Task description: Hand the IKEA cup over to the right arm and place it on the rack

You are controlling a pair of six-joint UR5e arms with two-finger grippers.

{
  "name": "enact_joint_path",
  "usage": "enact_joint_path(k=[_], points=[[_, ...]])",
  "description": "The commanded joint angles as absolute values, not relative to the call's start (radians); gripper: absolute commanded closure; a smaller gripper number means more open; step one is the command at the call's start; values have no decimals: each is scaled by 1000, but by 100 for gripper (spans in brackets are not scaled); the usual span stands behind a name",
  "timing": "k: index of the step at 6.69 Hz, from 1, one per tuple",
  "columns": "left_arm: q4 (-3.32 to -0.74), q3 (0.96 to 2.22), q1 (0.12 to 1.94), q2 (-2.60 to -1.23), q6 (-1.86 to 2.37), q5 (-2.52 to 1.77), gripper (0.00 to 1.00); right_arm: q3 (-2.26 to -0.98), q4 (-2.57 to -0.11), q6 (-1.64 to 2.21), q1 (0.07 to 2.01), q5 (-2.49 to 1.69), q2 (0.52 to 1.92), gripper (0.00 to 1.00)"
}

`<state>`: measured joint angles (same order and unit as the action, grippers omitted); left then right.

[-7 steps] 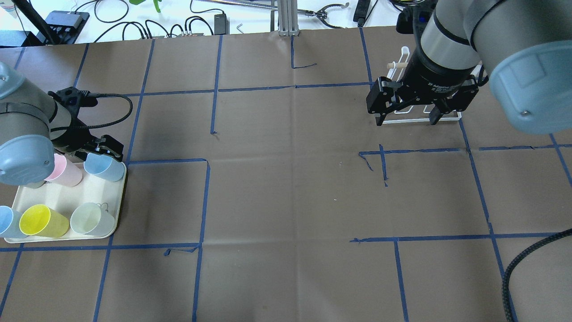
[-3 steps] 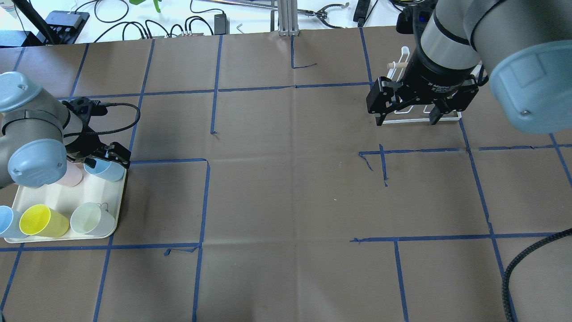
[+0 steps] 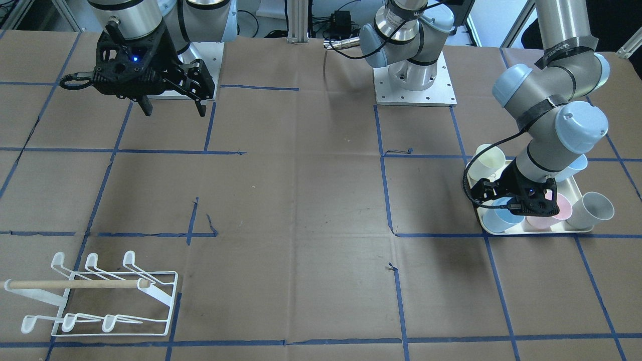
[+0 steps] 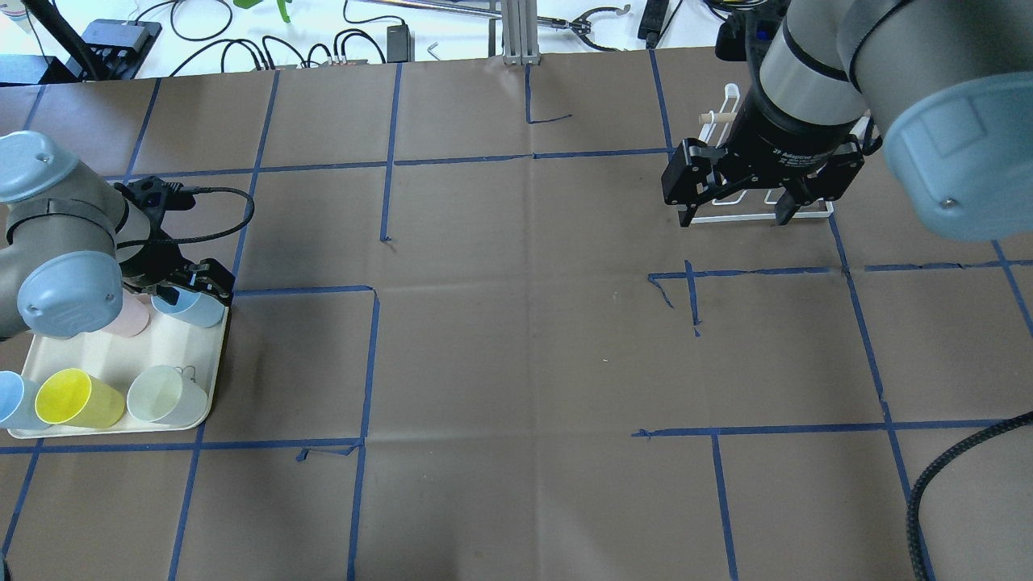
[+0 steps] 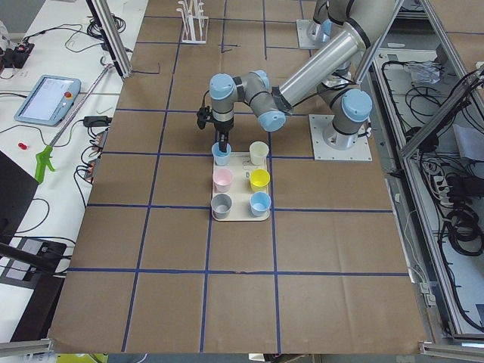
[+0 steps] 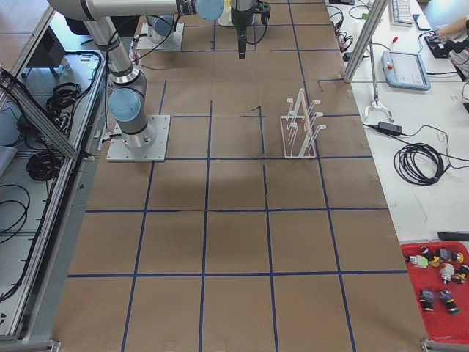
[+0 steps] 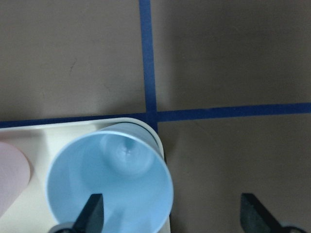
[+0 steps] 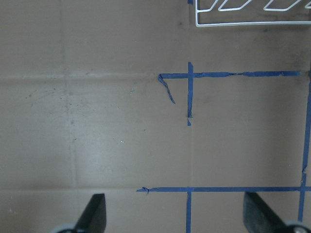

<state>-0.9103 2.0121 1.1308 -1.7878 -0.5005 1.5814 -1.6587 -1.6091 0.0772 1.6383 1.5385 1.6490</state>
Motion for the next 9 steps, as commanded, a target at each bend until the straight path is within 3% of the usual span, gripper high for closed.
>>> enact_joint_path(k=[1, 2, 6, 7, 9], points=[[-908, 2008, 1131, -1789, -503, 1586, 76, -1660, -1609, 77, 1638, 1539, 1649, 0], [-910, 2005, 1131, -1787, -502, 1586, 99, -1660, -1609, 77, 1638, 1539, 1649, 0], [-978, 1916, 1118, -1721, -509, 1585, 100, -1660, -1646, 83, 1638, 1523, 1649, 0], [-1059, 1870, 1120, -1685, -509, 1585, 100, -1667, -1748, 89, 1638, 1516, 1646, 0], [-1274, 1675, 1129, -1675, -506, 1574, 100, -1812, -2072, 92, 1638, 1435, 1649, 0]])
